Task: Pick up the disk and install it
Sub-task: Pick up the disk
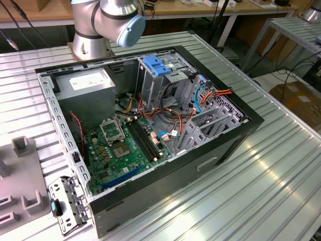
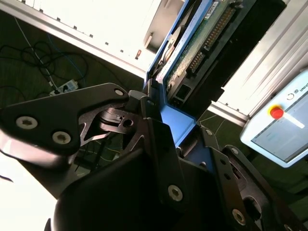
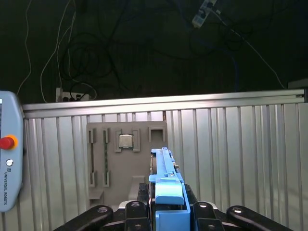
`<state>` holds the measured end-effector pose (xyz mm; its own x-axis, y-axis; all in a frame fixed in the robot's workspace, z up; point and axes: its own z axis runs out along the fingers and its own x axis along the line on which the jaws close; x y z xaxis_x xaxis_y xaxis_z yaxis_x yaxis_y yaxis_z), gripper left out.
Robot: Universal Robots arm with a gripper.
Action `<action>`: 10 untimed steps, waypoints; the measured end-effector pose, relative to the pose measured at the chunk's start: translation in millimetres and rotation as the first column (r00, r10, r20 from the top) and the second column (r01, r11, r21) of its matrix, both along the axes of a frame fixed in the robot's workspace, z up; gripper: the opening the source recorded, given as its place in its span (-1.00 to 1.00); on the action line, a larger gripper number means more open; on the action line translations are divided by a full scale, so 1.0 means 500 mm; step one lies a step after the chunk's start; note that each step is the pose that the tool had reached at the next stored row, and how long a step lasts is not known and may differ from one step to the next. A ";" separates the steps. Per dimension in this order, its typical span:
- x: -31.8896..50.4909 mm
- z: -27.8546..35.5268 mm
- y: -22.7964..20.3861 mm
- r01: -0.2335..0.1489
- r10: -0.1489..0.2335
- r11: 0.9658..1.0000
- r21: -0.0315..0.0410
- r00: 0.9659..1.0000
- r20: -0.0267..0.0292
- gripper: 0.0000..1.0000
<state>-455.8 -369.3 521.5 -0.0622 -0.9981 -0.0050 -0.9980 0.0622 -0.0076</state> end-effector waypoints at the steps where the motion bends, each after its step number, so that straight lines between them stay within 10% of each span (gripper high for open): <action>1: 0.002 0.000 0.0000 0.000 0.000 1.000 0.000 1.000 0.000 -0.25; 10: 0.019 0.000 0.0001 0.000 0.000 1.000 0.000 1.000 0.000 -0.25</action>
